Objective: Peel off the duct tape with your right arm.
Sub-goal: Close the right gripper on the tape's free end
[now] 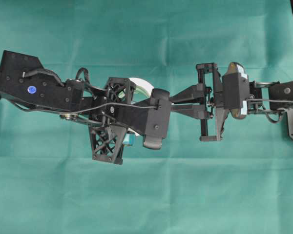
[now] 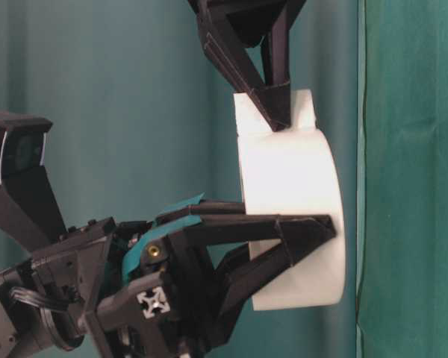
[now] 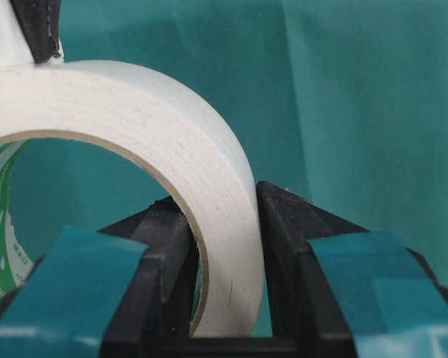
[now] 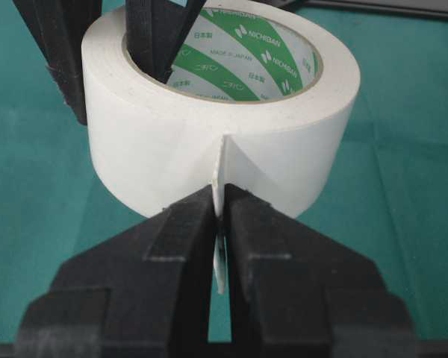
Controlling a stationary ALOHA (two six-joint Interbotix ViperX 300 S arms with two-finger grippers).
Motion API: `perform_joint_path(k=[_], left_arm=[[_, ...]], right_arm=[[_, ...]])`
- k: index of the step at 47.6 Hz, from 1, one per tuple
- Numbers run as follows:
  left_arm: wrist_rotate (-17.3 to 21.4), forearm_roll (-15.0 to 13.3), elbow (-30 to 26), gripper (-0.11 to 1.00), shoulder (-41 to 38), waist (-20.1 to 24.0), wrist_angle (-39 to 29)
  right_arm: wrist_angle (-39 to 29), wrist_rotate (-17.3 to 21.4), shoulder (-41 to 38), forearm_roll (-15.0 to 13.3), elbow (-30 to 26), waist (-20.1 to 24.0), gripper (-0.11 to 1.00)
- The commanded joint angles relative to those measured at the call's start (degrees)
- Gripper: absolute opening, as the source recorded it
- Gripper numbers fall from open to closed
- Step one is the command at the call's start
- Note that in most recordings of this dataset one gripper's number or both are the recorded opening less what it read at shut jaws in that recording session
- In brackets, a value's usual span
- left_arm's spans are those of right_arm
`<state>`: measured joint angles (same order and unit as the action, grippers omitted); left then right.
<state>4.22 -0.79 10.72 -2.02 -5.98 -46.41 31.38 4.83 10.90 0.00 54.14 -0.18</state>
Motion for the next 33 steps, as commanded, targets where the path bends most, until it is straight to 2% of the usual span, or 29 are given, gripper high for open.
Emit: perform_joint_path(k=[1,20,33], left_arm=[[0.2,0.1,-1.1,0.20,1.3,0.0,0.3],[0.2,0.1,-1.1,0.20,1.3,-0.1,0.3],[0.4,0.1,-1.2,0.20,1.2,-1.9,0.3]], right_arm=[[1.0,0.0,0.9,-0.1,-0.9,-0.1,-0.09],[2.2,-0.4,0.8,0.0,-0.5,-0.1,-0.09],[2.2,-0.4,0.8,0.1,0.2,-1.6,-0.09]])
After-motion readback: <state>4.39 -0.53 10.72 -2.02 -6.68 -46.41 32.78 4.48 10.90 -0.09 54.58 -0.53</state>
